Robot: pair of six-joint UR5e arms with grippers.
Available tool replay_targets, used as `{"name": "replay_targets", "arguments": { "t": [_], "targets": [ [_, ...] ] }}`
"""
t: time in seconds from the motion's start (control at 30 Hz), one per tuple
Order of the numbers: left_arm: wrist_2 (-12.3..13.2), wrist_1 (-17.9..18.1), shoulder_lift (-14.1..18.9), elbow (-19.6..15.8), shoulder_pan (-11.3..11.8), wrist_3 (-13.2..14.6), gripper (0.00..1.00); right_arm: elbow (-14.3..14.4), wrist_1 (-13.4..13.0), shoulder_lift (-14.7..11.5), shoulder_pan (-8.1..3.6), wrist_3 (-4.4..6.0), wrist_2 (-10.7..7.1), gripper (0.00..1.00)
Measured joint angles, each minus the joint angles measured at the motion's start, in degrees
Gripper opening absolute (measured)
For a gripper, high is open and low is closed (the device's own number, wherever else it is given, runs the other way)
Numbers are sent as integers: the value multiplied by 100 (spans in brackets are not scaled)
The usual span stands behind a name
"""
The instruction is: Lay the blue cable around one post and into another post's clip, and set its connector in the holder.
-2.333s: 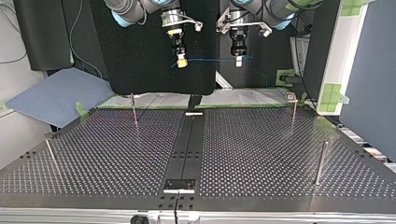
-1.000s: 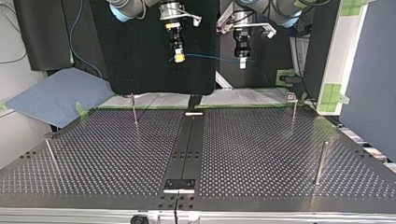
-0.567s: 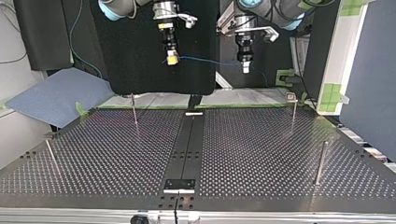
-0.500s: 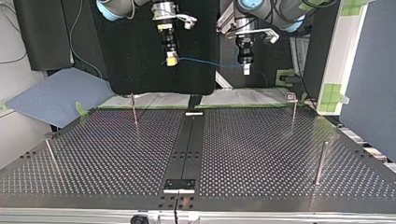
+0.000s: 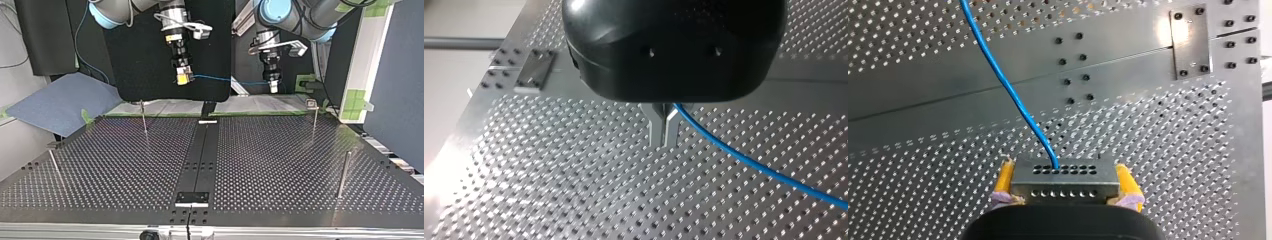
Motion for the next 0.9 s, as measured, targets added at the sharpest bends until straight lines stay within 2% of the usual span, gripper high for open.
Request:
{"name": "replay_targets", "arguments": {
  "t": [0.23, 0.5, 0.67, 0.9],
  "targets": [
    [56, -331, 333, 3, 331, -175, 5, -322, 323, -26, 1, 17, -41, 0],
    [11, -734, 734, 74, 714, -318, 5, -768, 767, -37, 2, -52, -193, 0],
    [4, -989, 993, 225, 824, -394, 5, -1016, 1017, -42, 14, -118, -353, 0],
    [8, -1374, 1377, 354, 902, -593, 5, -1362, 1363, -41, 41, -249, -424, 0]
  ]
}}
